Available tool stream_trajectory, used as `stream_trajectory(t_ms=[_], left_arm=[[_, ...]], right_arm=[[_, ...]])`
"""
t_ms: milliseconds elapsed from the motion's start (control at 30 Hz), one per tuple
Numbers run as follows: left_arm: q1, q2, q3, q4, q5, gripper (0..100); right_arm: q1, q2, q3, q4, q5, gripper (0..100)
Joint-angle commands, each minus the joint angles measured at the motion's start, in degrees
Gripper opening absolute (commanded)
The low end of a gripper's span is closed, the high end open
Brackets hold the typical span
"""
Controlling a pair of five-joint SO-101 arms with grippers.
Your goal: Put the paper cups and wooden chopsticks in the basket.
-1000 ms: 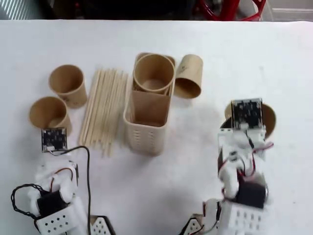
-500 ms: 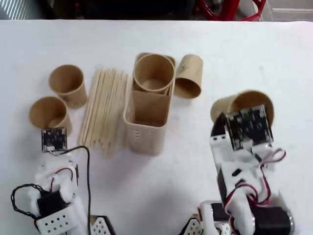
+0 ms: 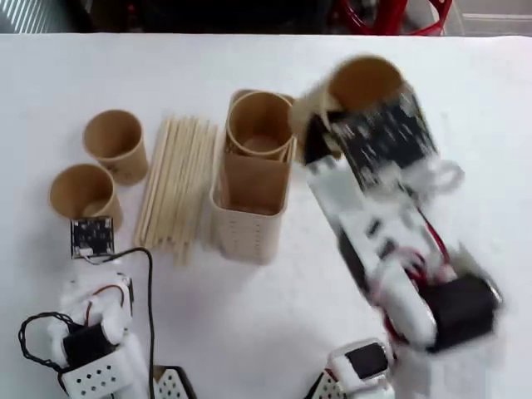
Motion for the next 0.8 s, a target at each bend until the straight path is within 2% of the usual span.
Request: stream_trajectory(t_ms=[0, 400, 600, 767], left_arm=[[-0.40, 0.40, -0.09, 0.00, -0.18, 10], [-0.40, 0.40, -0.09, 0.00, -0.18, 10], [-0.40, 0.40, -0.09, 0.00, -0.18, 10], [-0.40, 0.40, -0.09, 0.00, -0.18, 10]], right_arm=[[-2.68, 3.56, -2.20, -7.69, -0.53, 1.7], [-3.56, 17.27, 0.97, -10.24, -0.53, 1.7], [-3.56, 18.15, 8.18, -15.69, -0.53, 1.7], [-5.67, 18.15, 8.97, -15.78, -0.53, 1.7]])
